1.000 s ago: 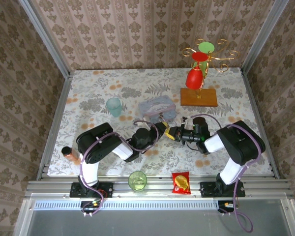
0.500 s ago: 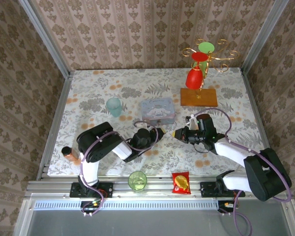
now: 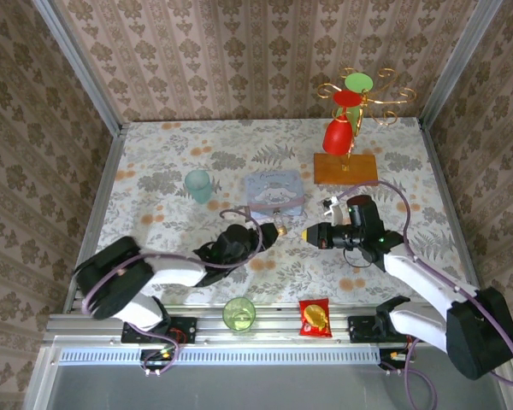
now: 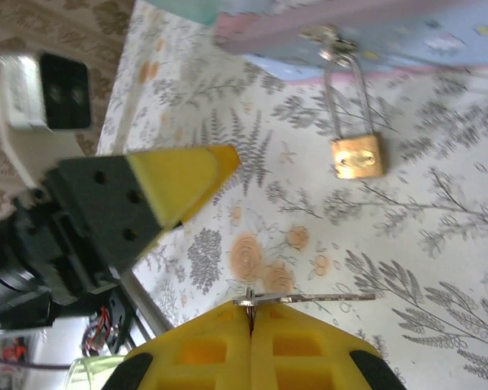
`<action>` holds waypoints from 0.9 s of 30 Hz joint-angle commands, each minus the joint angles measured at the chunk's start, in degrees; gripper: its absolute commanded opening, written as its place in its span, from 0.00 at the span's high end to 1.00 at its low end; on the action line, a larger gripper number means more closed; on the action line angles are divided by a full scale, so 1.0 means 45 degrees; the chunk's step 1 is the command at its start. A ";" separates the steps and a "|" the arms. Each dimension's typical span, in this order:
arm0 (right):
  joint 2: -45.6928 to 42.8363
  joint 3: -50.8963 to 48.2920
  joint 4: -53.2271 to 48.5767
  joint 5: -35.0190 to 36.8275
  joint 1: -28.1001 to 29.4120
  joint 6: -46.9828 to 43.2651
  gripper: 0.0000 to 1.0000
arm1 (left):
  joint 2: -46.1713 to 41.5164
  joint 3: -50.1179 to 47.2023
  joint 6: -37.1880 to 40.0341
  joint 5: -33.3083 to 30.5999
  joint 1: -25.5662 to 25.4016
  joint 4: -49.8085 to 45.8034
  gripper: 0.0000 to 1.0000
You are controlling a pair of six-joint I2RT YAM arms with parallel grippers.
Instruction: Unlock a padlock with a key
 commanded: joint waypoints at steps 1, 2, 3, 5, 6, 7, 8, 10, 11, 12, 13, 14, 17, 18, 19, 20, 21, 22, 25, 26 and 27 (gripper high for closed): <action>-0.0540 0.0276 -0.0750 -0.0871 0.0486 -0.1164 1.00 | -0.1918 0.0807 0.3778 0.0894 0.0121 -0.1606 0.40; -0.0577 0.0261 -0.0539 -0.1111 0.0643 -0.1127 1.00 | -0.2278 0.0954 0.4728 0.1722 0.0230 -0.1722 0.40; -0.0614 0.0290 -0.0349 -0.1249 0.0882 -0.1128 1.00 | -0.2607 0.1204 0.5522 0.2503 0.0379 -0.2058 0.40; -0.0781 0.0345 0.0032 -0.1291 0.1490 -0.1367 1.00 | -0.3042 0.1710 0.6691 0.4260 0.0552 -0.3079 0.41; -0.0904 0.0399 0.0227 -0.1281 0.1870 -0.1501 1.00 | -0.3181 0.1986 0.7213 0.5154 0.0593 -0.3562 0.41; -0.0968 0.0543 0.0225 -0.1254 0.2223 -0.1730 1.00 | -0.3239 0.2212 0.7619 0.6006 0.0590 -0.3898 0.41; -0.0961 0.0710 0.0171 -0.1215 0.2511 -0.1922 1.00 | -0.3269 0.2359 0.7858 0.6675 0.0584 -0.4114 0.40; -0.0874 0.1031 0.0127 -0.1286 0.2966 -0.2259 1.00 | -0.3311 0.2461 0.8096 0.7445 0.0589 -0.4398 0.42; -0.0854 0.1052 0.0406 -0.1432 0.3098 -0.2263 1.00 | -0.3343 0.2371 0.8108 0.7656 0.0586 -0.4369 0.43; -0.0900 0.1000 0.0732 -0.1582 0.3161 -0.2183 1.00 | -0.3385 0.2241 0.8118 0.7774 0.0584 -0.4301 0.45; -0.0977 0.0933 0.1115 -0.1656 0.3222 -0.2084 1.00 | -0.3456 0.2114 0.8073 0.7822 0.0604 -0.4193 0.46; -0.1058 0.0869 0.1314 -0.1663 0.3254 -0.2032 1.00 | -0.3520 0.1930 0.7964 0.7920 0.0604 -0.4025 0.48; -0.1132 0.0877 0.1488 -0.1740 0.3287 -0.2091 1.00 | -0.3635 0.1566 0.7517 0.8520 0.0610 -0.3295 0.53; -0.1108 0.0933 0.1453 -0.1757 0.3284 -0.2123 1.00 | -0.3691 0.1501 0.7417 0.8609 0.0586 -0.3190 0.55; -0.1089 0.0981 0.1346 -0.1836 0.3285 -0.2127 1.00 | -0.3763 0.1456 0.7383 0.8619 0.0599 -0.3197 0.59; -0.1087 0.1004 0.1342 -0.1838 0.3284 -0.2127 1.00 | -0.3871 0.1354 0.7374 0.8595 0.0595 -0.3272 0.64; -0.1103 0.1012 0.1341 -0.1811 0.3284 -0.2140 1.00 | -0.3978 0.1275 0.7390 0.8529 0.0585 -0.3335 0.67; -0.1122 0.1007 0.1291 -0.1739 0.3284 -0.2178 1.00 | -0.4095 0.1179 0.7408 0.8469 0.0584 -0.3434 0.68; -0.1012 0.1287 0.0245 -0.0870 0.3294 -0.2483 1.00 | -0.4460 0.1015 0.7521 0.7971 0.0604 -0.4129 0.74; -0.0832 0.1474 -0.0584 -0.0135 0.3294 -0.2541 1.00 | -0.4691 0.1085 0.7550 0.7170 0.0609 -0.5050 0.76; -0.0534 0.1703 -0.1491 0.0636 0.3274 -0.2566 1.00 | -0.4886 0.1171 0.7583 0.6255 0.0605 -0.5943 0.77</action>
